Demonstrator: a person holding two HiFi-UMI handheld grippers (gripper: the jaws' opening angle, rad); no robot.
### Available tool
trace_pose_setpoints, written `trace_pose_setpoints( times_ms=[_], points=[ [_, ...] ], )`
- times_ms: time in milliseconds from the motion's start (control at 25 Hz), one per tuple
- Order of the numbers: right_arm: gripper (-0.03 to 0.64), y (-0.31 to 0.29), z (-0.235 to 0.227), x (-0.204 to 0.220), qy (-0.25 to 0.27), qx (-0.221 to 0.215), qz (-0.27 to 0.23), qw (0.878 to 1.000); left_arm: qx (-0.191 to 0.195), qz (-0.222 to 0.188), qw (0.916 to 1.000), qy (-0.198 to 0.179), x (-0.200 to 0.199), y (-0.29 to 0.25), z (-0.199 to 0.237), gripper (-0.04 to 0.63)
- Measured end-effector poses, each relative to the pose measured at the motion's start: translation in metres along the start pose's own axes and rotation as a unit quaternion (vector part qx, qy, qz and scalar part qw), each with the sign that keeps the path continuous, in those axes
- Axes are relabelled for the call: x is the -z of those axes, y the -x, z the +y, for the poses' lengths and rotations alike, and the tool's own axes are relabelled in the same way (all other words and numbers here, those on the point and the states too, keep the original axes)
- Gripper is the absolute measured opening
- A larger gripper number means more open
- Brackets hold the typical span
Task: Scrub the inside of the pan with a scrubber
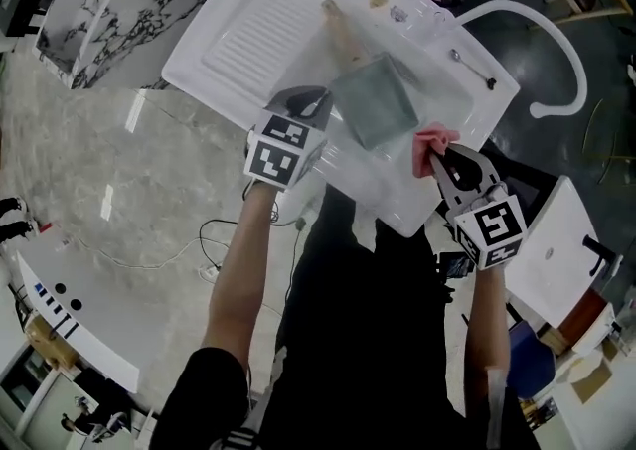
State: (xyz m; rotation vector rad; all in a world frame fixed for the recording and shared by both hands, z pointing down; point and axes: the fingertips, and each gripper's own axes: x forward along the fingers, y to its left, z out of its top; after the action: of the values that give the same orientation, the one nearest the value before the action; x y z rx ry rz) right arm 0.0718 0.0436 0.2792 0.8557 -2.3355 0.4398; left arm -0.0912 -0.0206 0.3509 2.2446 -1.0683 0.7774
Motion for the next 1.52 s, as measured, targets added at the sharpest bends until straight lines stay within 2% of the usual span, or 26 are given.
trace_pose_setpoints(
  times_ms=[160, 280, 440, 640, 880, 1160, 1320, 1520],
  points=[
    [0.04, -0.036, -0.013, 0.018, 0.019, -0.018, 0.029, 0.999, 0.009, 0.032, 0.9992, -0.023, 0.006, -0.041, 0.021, 0.055],
    [0.04, -0.06, -0.017, 0.035, 0.042, -0.036, 0.058, 0.997, 0.025, 0.07, 0.9957, -0.056, 0.018, -0.069, 0.026, 0.055],
    [0.04, -0.09, -0.017, 0.053, 0.07, -0.064, 0.086, 0.992, 0.044, 0.134, 0.9829, -0.118, 0.039, -0.1, 0.026, 0.055],
    [0.04, -0.126, -0.018, 0.083, 0.068, -0.098, 0.138, 0.983, 0.05, 0.194, 0.966, -0.164, 0.062, -0.139, 0.032, 0.055],
    [0.04, -0.143, -0.013, 0.097, 0.084, -0.13, 0.166, 0.974, 0.045, 0.237, 0.9543, -0.176, 0.081, -0.167, 0.036, 0.055],
    [0.04, -0.167, -0.011, 0.119, 0.089, -0.156, 0.2, 0.963, 0.056, 0.271, 0.9419, -0.19, 0.094, -0.183, 0.042, 0.053],
    [0.04, -0.182, -0.007, 0.133, 0.099, -0.17, 0.225, 0.954, 0.058, 0.275, 0.9438, -0.175, 0.098, -0.184, 0.044, 0.043],
    [0.04, -0.199, 0.001, 0.151, 0.046, -0.191, 0.251, 0.948, 0.066, 0.27, 0.9487, -0.151, 0.098, -0.188, 0.04, 0.04]
  ],
)
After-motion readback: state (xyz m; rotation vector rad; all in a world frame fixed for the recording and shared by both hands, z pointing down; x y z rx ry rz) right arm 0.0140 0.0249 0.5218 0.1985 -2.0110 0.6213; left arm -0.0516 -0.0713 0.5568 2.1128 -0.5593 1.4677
